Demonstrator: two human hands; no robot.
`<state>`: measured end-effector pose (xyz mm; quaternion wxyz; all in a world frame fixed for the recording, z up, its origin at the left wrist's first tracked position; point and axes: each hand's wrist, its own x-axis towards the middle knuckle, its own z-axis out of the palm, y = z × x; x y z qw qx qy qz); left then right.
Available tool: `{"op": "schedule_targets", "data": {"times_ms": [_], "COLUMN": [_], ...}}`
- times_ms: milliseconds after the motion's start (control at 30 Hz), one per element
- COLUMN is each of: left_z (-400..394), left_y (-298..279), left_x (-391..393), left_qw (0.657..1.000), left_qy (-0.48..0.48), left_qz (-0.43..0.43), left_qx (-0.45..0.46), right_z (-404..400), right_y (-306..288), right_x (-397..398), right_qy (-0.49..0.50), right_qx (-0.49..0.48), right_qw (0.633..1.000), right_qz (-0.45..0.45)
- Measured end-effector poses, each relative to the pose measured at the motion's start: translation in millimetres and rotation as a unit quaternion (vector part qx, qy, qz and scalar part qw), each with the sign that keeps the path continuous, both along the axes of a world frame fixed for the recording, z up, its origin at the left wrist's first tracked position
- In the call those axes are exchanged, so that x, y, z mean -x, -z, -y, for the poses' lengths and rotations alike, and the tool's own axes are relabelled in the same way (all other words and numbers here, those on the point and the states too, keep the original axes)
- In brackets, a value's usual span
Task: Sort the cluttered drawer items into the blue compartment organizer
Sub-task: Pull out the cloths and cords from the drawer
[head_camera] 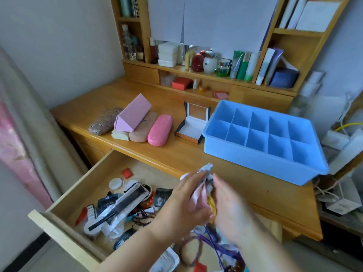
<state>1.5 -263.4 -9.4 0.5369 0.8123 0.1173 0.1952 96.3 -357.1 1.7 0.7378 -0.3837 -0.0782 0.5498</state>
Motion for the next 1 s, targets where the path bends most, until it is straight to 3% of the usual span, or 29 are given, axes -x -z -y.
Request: {"op": "schedule_targets", "data": {"times_ms": [100, 167, 200, 267, 333, 400, 467, 533, 633, 700, 867, 967, 1000], "left_z": [-36.5, -63.0, -78.6, -113.3, -147.4, -176.0, -195.9, -210.3, -224.2, -226.5, -181.0, -125.5, -103.5], "left_y": [-12.4, -22.1, -27.6, -39.4, -49.3, -51.4, -43.9, -27.4, -11.5, -11.6, -16.1, 9.8, 23.7], "left_x": [-7.9, -14.7, -19.1, -31.2, -49.8, -72.5, -93.4, -108.9, -126.5, -129.9, -81.4, -32.7, -17.4], "left_qw": [0.995, 0.986, 0.979, 0.964, 0.943, 0.916, 0.889, 0.888, 0.891, 0.875, 0.849, 0.898, 0.918], "left_qy": [-0.083, -0.149, -0.182, -0.229, -0.237, -0.236, -0.243, -0.237, -0.163, -0.158, -0.215, -0.165, -0.13], "left_qz": [0.051, 0.078, 0.097, 0.119, 0.125, 0.113, 0.095, 0.032, -0.228, -0.287, -0.146, -0.023, -0.024], "left_qx": [-0.009, 0.012, 0.005, -0.068, -0.197, -0.304, -0.376, -0.393, -0.357, -0.357, -0.46, -0.408, -0.374], "right_z": [-21.1, -32.2, -35.5, -34.5, -26.3, -17.3, -11.7, -9.9, -8.0, -7.3, 1.7, 21.8, 31.9], "right_y": [-14.4, -13.7, -8.6, 12.7, 35.5, 51.6, 55.4, 53.6, 52.7, 51.6, 47.9, 52.1, 54.1], "right_x": [-14.9, -27.6, -36.8, -59.5, -74.4, -78.9, -78.1, -77.0, -78.0, -79.8, -71.2, -50.8, -41.8], "right_qy": [-0.064, -0.064, -0.04, 0.019, 0.029, 0.009, -0.006, -0.01, -0.014, -0.027, -0.056, -0.05, -0.037], "right_qx": [0.0, 0.06, 0.109, 0.232, 0.313, 0.324, 0.322, 0.32, 0.307, 0.306, 0.3, 0.295, 0.291], "right_qw": [0.98, 0.942, 0.904, 0.768, 0.643, 0.573, 0.529, 0.524, 0.528, 0.516, 0.509, 0.499, 0.497], "right_qz": [0.189, 0.324, 0.411, 0.596, 0.699, 0.753, 0.785, 0.789, 0.792, 0.8, 0.805, 0.813, 0.817]}}
